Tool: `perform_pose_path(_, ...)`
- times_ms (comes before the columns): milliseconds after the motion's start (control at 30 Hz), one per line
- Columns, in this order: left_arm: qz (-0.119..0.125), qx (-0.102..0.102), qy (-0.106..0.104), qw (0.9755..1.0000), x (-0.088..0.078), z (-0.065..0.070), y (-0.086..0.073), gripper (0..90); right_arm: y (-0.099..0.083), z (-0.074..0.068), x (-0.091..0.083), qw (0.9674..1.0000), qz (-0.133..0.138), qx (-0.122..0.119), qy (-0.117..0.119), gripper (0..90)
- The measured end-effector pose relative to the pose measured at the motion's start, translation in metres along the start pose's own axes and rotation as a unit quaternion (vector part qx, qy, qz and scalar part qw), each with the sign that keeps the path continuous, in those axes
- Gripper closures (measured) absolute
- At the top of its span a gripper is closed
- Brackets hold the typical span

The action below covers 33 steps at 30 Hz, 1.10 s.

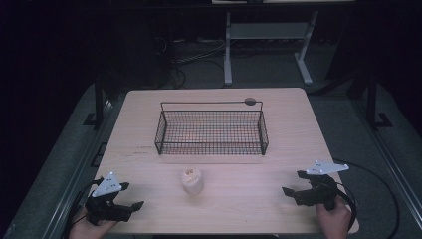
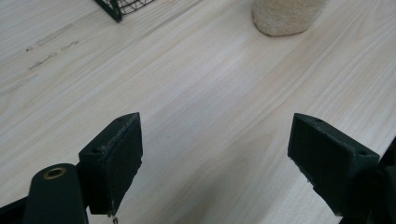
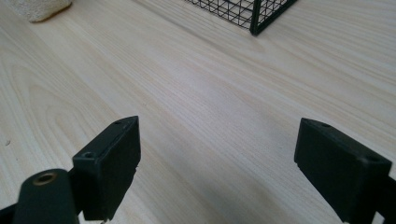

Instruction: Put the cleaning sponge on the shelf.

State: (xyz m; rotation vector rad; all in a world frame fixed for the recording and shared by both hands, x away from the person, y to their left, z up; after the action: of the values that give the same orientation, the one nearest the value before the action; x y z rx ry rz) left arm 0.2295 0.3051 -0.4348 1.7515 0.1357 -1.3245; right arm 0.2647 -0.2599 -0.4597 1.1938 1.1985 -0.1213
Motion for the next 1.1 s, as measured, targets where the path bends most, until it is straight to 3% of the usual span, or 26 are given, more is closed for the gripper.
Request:
perform_pose_path(500,-0.019,0.037,-0.010,0.9991,0.002,0.008,0.024,17.1,-0.005,0.002,-0.005,0.9999,0.005,0.009,-0.006,14.2)
perform_pose_path(1100,-0.034,0.070,-0.017,0.9968,-0.001,0.016,0.046,17.2,-0.003,-0.001,-0.003,1.0000,0.001,-0.002,0.001,14.2)
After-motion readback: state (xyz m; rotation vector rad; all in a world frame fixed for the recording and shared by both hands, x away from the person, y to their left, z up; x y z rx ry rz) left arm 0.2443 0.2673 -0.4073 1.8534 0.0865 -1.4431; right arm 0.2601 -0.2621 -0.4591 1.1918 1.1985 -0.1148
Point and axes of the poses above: each handheld gripper's, and its own axes: x roughly forward along the jaws, y roughly out of its top, z roughly to its right, the point moved 2 cm from there along x, roughly forward along the jaws, and after that the axes turned 7 degrees about -z, right-handed, at the moved point
